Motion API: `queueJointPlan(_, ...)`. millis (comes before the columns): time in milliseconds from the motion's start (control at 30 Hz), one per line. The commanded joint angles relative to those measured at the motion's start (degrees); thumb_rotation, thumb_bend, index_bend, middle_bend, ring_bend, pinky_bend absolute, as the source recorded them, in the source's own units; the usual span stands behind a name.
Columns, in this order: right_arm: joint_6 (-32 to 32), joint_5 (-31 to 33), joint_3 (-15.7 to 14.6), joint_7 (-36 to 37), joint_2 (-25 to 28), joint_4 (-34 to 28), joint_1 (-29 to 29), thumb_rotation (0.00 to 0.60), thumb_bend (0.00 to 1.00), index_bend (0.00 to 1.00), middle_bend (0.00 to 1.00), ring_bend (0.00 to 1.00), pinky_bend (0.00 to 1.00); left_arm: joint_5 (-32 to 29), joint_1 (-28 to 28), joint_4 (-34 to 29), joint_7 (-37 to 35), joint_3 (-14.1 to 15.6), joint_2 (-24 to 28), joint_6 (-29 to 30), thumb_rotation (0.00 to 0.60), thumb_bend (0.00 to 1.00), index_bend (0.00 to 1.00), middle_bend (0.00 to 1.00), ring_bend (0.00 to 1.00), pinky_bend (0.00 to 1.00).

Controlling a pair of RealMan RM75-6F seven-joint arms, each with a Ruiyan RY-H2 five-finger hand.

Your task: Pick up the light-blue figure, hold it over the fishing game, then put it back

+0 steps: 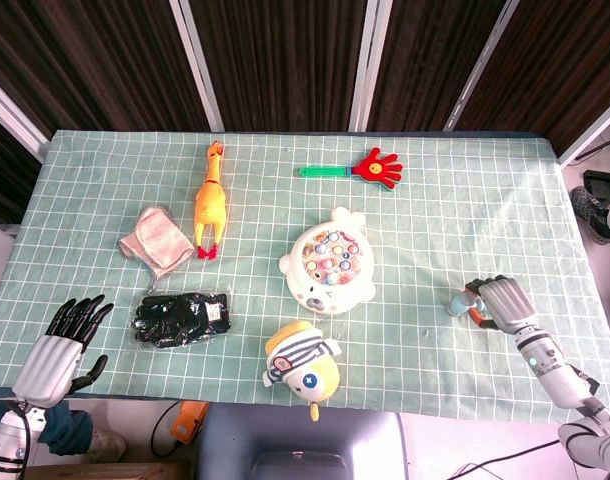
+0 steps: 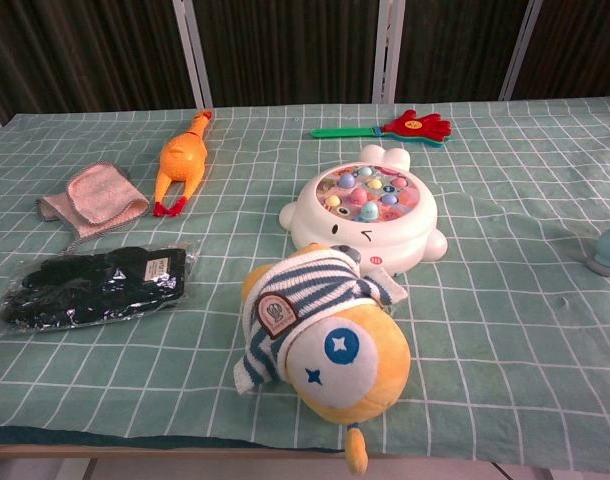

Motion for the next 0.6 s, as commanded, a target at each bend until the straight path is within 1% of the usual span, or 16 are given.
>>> queueJointPlan(33,0.0,-0.1,-0.1,0.3,-0.2,0.2,-0.1,0.6,0.65,0.93,0.58,0.58,0.56,-0.1,0.0,0.0,0.0,0.0,0.0,0.0,0.6,0.39,0.0,0.0,0.0,0.0)
queueJointPlan(467,0.4,-0.5,-0.7,2.6,-1.6,2.1,-0.7,0.6,0.65,0.96,0.59,0.6,0.6,0.0,0.0,0.0,-0.1,0.1,0.0,-0.1,0.6,0.39,0.0,0.0,0.0,0.0)
queueJointPlan(600,0.4,-0.4,-0.7,3.1,-2.1,2.9,-0.9,0.6,0.65,0.99,0.62,0.63,0.64,0.0,-0.1,0.0,-0.2,0.1,0.0,-0.2,0.6,0.39,0.0,0.0,0.0,0.0)
